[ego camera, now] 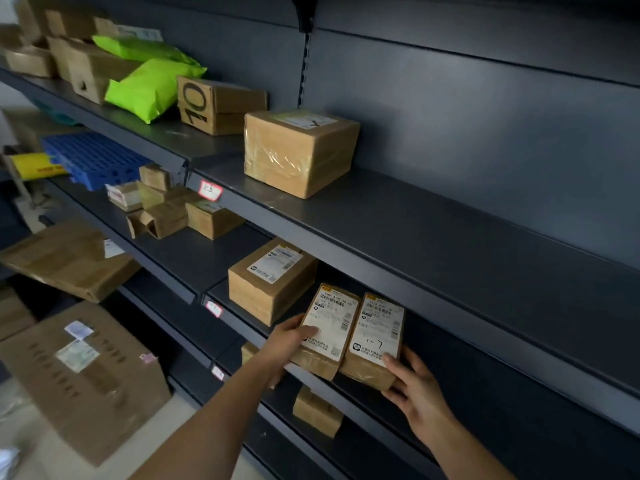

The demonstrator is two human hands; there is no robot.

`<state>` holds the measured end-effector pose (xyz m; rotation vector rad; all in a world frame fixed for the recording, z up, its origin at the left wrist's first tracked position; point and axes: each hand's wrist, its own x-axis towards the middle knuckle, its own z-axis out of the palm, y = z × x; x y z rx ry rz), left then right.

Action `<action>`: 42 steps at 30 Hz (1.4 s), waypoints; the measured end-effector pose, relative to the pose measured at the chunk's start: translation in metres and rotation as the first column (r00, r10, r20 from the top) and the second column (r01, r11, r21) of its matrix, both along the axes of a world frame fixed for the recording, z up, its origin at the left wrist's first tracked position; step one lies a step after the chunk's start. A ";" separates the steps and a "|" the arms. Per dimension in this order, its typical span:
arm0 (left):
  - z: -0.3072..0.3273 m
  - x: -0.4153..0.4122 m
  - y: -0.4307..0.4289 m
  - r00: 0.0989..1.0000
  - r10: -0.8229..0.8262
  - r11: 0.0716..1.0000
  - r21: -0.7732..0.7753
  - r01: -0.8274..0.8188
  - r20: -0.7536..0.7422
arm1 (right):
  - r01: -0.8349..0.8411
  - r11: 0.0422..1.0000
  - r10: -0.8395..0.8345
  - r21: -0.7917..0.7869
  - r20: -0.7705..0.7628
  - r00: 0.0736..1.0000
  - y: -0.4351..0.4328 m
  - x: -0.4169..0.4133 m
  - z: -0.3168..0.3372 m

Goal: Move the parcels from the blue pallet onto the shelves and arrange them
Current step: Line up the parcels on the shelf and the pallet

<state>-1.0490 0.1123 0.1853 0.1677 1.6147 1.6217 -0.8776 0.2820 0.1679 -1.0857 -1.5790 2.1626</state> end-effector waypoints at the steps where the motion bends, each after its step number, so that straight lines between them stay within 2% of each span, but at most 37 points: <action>1: -0.003 -0.008 0.004 1.000 -0.003 1.000 -0.009 0.003 0.000 | 0.012 1.000 -0.012 0.002 0.014 1.000 0.001 -0.006 -0.003; 18: -0.060 -0.069 0.059 0.989 -0.102 0.983 -0.164 0.084 -0.103 | 0.251 0.965 -0.262 0.077 0.209 0.942 0.014 -0.046 -0.045; 22: -0.071 -0.078 0.064 0.956 -0.183 0.960 -0.251 0.124 -0.229 | 0.265 0.956 -0.288 0.127 0.225 0.931 0.018 -0.050 -0.053; 25: -0.081 -0.082 0.065 0.925 -0.288 0.929 -0.307 0.206 -0.249 | 0.220 0.945 -0.288 0.240 0.300 0.910 0.021 -0.053 -0.063; 27: -0.086 -0.082 0.063 0.871 -0.396 0.883 -0.380 0.275 -0.290 | 0.132 0.920 -0.274 0.368 0.365 0.890 0.020 -0.053 -0.068; 30: -0.092 -0.080 0.060 0.729 -0.559 0.781 -0.545 0.304 -0.395 | -0.046 0.858 -0.198 0.511 0.412 0.889 0.012 -0.051 -0.070; 32: -0.096 -0.081 0.060 0.673 -0.586 0.769 -0.572 0.286 -0.452 | -0.171 0.807 -0.154 0.565 0.481 0.863 0.007 -0.052 -0.068; 35: -0.099 -0.085 0.065 0.621 -0.606 0.763 -0.586 0.275 -0.498 | -0.259 0.709 -0.185 0.655 0.527 0.829 0.008 -0.054 -0.068; 42: -0.090 -0.086 0.079 0.432 -0.679 0.714 -0.672 0.199 -0.594 | -0.392 0.646 -0.197 0.655 0.640 0.743 0.016 -0.061 -0.058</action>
